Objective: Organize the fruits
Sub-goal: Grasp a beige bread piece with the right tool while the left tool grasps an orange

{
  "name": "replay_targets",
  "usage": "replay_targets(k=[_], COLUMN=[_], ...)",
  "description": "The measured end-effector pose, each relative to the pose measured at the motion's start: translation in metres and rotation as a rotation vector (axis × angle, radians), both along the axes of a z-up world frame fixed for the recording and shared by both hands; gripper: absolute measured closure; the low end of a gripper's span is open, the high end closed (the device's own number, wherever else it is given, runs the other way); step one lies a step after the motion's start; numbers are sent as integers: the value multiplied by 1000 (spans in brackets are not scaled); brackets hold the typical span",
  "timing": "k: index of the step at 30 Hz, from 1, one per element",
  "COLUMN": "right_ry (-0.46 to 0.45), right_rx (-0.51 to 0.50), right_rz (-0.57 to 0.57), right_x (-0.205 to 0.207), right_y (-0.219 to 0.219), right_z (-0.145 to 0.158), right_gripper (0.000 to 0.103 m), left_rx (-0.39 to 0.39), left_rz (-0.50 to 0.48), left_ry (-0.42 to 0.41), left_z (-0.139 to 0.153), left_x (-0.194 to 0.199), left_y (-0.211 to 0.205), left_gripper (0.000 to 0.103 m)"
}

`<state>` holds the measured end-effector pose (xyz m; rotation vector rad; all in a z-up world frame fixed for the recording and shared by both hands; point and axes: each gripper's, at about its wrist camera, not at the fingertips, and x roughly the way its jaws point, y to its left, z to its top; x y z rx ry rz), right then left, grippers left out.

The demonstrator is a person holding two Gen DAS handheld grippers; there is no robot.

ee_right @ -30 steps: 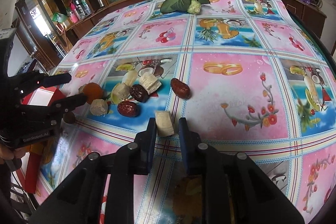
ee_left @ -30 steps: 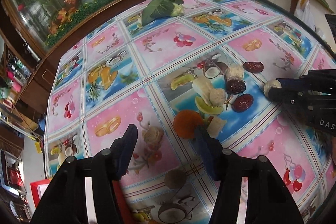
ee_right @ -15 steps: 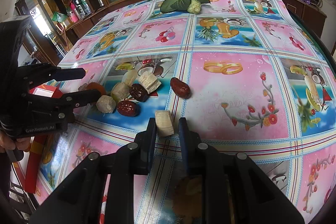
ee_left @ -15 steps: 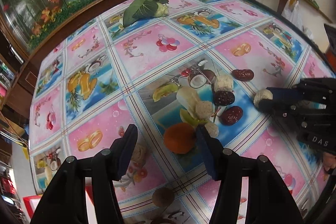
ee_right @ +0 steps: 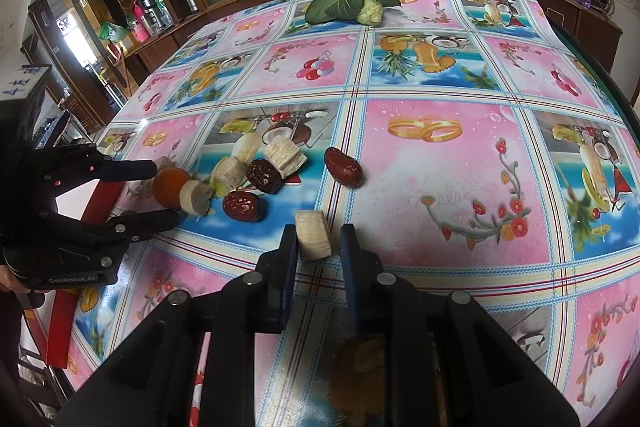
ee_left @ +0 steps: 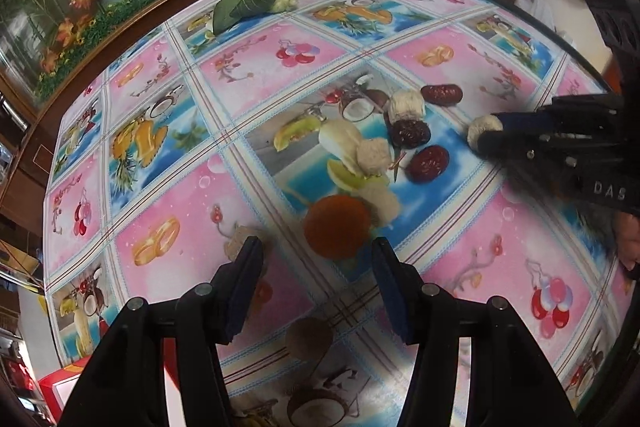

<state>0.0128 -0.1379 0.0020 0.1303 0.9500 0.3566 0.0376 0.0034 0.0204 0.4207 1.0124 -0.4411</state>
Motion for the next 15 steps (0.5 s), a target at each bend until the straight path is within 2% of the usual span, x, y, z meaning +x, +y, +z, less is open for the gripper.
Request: replay_targets(k=[8, 11, 15], right_ry=[0, -3, -9], right_rx=[-2, -6, -18], right_rz=[1, 3, 2], right_x=[0, -2, -3], right_y=[0, 0, 0], right_z=[0, 2, 2], right_gripper=[80, 80, 83], left_rx=[13, -19, -16], left_rz=[-41, -48, -57], left_ry=[-2, 14, 0], left_z=[-5, -5, -4], left_x=[5, 4, 1], left_y=[-16, -14, -17], left_gripper=[48, 56, 65])
